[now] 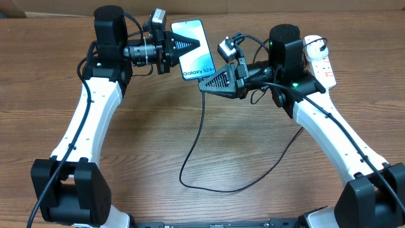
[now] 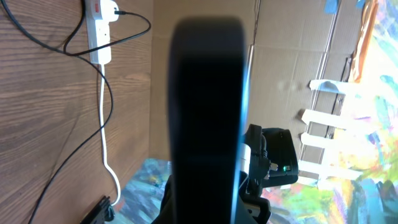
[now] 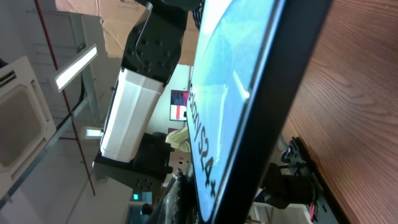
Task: Plug charger to phone and switch on socket
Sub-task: 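Open the right gripper and withdraw it from the plugged-in cable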
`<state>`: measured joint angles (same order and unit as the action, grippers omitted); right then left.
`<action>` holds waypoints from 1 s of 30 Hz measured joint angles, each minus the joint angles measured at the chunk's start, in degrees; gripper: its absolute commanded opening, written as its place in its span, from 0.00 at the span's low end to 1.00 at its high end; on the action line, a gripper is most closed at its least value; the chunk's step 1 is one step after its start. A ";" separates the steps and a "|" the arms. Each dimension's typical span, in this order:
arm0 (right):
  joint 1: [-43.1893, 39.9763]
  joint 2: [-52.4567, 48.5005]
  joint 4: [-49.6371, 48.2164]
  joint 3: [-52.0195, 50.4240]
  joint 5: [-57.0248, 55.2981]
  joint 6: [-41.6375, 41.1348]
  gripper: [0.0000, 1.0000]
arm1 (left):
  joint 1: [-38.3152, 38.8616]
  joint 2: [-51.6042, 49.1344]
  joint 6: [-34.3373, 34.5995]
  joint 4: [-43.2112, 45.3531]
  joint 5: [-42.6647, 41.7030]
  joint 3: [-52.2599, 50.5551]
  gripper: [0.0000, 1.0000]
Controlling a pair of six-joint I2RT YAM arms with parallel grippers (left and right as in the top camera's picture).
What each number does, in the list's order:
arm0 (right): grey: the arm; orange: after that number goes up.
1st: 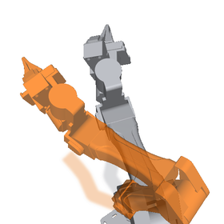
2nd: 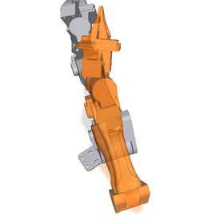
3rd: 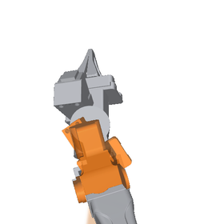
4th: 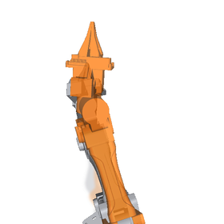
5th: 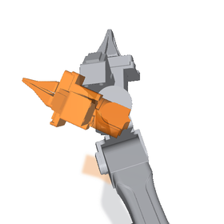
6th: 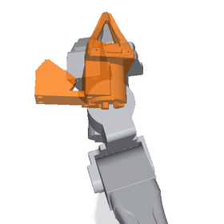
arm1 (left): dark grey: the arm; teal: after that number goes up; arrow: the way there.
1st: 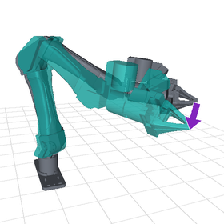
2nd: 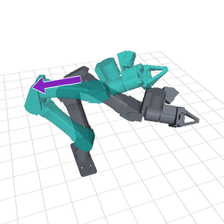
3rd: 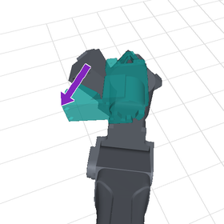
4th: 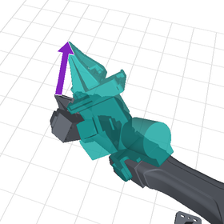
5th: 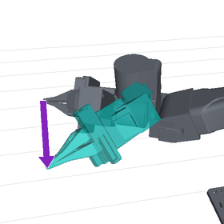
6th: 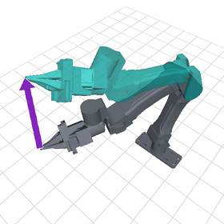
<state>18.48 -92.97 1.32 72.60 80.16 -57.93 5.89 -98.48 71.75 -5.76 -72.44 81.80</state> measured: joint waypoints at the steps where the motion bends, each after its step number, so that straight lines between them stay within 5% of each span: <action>1: 0.00 0.00 -0.02 0.00 -0.07 -0.28 0.04 | 0.00 0.00 -0.15 0.35 -0.13 0.00 0.04; 10: -0.02 0.00 -0.04 0.00 -0.04 -0.57 0.05 | 0.00 0.00 -0.33 0.66 -0.96 0.00 0.04; 30: -1.25 -0.31 -0.68 0.04 -9.03 -1.07 0.57 | -0.07 0.00 -3.19 -0.04 -4.07 0.00 0.04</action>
<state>17.23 -93.27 0.64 72.64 71.13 -59.00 5.82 -98.48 68.55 -5.80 -76.51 81.80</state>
